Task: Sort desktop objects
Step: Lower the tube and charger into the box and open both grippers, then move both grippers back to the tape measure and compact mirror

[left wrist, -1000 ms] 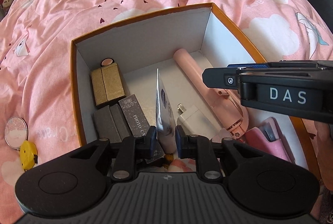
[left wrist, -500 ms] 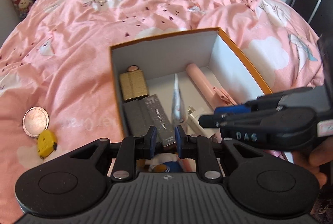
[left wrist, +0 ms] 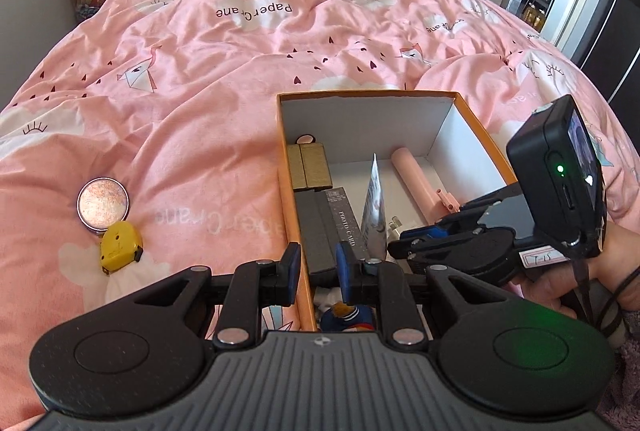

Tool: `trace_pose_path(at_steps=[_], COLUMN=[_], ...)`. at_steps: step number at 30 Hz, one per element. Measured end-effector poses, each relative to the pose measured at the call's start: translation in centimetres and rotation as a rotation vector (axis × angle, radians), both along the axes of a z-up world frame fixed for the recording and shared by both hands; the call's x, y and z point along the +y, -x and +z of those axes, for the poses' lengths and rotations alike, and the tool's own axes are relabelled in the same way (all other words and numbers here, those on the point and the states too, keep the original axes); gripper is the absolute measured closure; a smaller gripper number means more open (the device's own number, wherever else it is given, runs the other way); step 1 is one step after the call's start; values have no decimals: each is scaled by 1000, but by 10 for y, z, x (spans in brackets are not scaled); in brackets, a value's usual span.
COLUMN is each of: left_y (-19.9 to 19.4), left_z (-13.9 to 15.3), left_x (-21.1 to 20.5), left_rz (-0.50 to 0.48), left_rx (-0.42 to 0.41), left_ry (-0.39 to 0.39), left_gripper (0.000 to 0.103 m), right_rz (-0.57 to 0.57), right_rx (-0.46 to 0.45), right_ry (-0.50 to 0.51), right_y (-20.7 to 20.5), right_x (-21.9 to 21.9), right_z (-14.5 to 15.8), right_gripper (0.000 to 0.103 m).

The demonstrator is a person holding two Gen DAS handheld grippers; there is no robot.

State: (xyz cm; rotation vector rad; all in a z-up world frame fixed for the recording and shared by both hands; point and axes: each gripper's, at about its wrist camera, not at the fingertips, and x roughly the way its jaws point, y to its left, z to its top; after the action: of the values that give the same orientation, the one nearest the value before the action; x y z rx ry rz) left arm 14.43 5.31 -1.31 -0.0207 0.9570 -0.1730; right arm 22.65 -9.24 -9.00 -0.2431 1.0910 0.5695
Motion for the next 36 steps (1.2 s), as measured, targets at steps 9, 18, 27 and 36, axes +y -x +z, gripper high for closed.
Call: trace_pose_path(at_steps=[9,18,27,36], left_y=[-2,0,11,-16], left_z=[-5,0,14,-13], left_x=[18,56,121,178], left_rz=[32,100,219,290], left_rx=[3,-10,-12,97], left_ry=[29,53,30,98], left_gripper=[82,82,81,75], right_rz=[55,44,98,251], right_rx=[15,-58,-186,-107], right_ry=[56,44,-110,-182], right_y=[-3,18,36,22], right_x=[11,5,8,90], right_z=[-10,26,100,103], right_gripper=[96,93,84,84])
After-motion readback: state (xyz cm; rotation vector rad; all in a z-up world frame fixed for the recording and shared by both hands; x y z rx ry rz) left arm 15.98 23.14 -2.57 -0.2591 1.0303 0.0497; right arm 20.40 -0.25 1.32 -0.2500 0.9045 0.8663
